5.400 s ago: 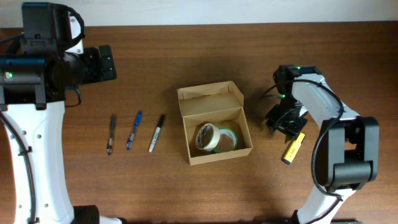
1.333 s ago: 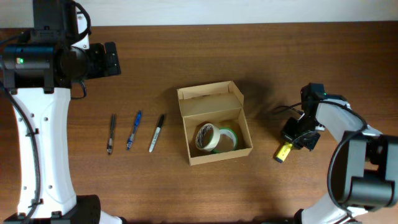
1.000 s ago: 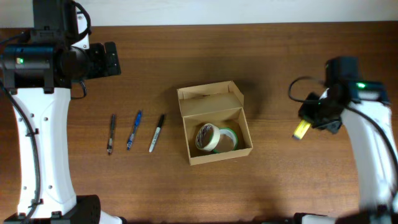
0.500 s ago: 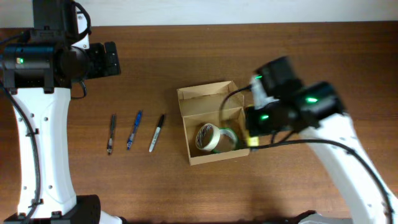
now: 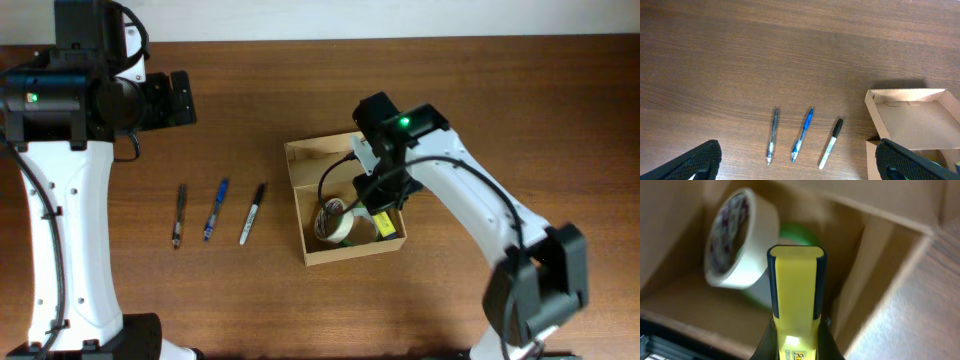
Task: Pack container
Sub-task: 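Lift the highlighter and lower it into the box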
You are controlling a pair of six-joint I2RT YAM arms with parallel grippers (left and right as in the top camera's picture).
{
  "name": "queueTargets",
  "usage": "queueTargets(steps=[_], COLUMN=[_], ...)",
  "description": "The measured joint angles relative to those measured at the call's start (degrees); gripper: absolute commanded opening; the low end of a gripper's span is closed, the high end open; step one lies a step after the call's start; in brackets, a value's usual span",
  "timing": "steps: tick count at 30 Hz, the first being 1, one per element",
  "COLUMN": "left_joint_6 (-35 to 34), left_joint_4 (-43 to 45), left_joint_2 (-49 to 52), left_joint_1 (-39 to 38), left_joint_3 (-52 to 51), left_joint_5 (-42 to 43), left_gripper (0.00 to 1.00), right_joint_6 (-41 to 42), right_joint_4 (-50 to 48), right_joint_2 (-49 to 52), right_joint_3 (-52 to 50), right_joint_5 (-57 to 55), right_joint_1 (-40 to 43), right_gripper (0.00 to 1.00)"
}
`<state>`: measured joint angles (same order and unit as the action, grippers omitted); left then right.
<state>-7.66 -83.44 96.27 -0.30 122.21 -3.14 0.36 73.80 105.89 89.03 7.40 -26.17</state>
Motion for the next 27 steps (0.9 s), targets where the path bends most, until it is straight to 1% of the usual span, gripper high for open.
queueTargets(steps=[4,12,24,26,27], left_joint_6=[0.0,0.0,0.4,0.6,0.7], left_joint_4=[-0.5,-2.0,-2.3,-2.2,-2.2], left_joint_2=[0.0,0.0,-0.6,-1.4,-1.9], left_joint_1=[0.0,0.0,0.0,0.0,0.0], left_joint_3=[0.0,0.0,0.0,0.0,0.0], left_joint_5=[0.0,0.0,0.0,0.0,0.0], left_gripper=[0.99,0.99,0.99,0.99,0.99], right_joint_6=[-1.2,-1.2,2.2,2.4,2.6], right_joint_4=[-1.6,-5.0,-7.5,-7.4,-7.3], right_joint_2=[3.5,4.0,4.0,4.0,4.0], right_joint_3=[0.0,0.0,0.0,0.0,0.0], right_joint_5=[0.0,-2.4,-5.4,-5.4,-5.4], right_joint_1=[0.5,1.4,8.4,9.0,9.0], right_gripper=[0.04,0.04,0.04,0.09,0.15])
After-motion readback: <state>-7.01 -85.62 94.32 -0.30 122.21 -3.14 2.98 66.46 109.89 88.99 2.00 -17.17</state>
